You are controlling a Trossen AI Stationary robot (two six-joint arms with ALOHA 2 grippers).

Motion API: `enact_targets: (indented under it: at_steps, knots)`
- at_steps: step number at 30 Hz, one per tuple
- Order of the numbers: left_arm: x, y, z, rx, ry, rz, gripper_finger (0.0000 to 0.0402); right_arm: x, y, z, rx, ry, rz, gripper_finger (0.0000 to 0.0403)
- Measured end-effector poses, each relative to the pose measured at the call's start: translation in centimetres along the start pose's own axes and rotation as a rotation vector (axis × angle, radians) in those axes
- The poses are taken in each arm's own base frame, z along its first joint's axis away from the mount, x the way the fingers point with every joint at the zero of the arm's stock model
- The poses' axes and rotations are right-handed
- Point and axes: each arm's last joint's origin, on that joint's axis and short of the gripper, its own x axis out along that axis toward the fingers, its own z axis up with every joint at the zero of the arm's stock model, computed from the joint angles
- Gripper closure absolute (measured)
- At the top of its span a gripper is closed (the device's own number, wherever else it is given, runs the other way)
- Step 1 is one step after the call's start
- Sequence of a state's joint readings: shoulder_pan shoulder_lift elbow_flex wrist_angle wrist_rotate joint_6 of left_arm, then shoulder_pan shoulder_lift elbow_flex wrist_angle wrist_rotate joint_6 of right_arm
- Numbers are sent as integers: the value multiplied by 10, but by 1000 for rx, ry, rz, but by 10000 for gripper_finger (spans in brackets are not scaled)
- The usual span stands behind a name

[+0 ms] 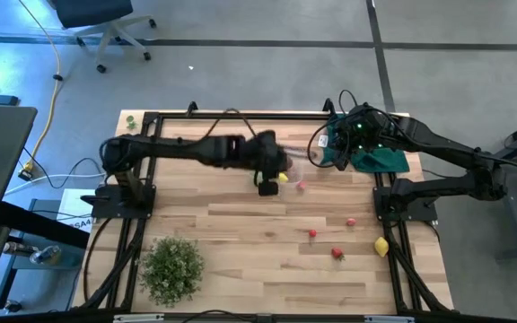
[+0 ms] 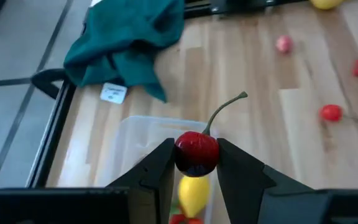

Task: Pick and placing Produce into tupperware
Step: Put the red cherry into the transparent bin

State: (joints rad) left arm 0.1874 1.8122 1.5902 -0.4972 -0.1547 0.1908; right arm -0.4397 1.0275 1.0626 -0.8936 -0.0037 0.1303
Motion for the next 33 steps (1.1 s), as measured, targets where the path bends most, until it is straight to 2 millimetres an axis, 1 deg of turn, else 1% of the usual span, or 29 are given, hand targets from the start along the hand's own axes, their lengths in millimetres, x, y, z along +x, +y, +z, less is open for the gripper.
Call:
enact_targets:
  at_steps: [2,5,9,11,14,19,33]
  knots:
    - [6,15,-4,-5,10,-9,300,0,0,0,0,0,0,402]
    - [23,33,-18,-10,67,-23,300,0,0,0,0,0,0,402]
    - [43,53,-34,-20,123,-48,300,0,0,0,0,0,0,402]
    - [57,58,-45,-23,166,-67,300,0,0,0,0,0,0,402]
    - [75,63,-64,-44,254,-118,300,0,0,0,0,0,0,402]
    - [94,68,-81,-82,296,-201,300,0,0,0,0,0,0,402]
    - [119,60,-99,-122,354,-264,300,0,0,0,0,0,0,402]
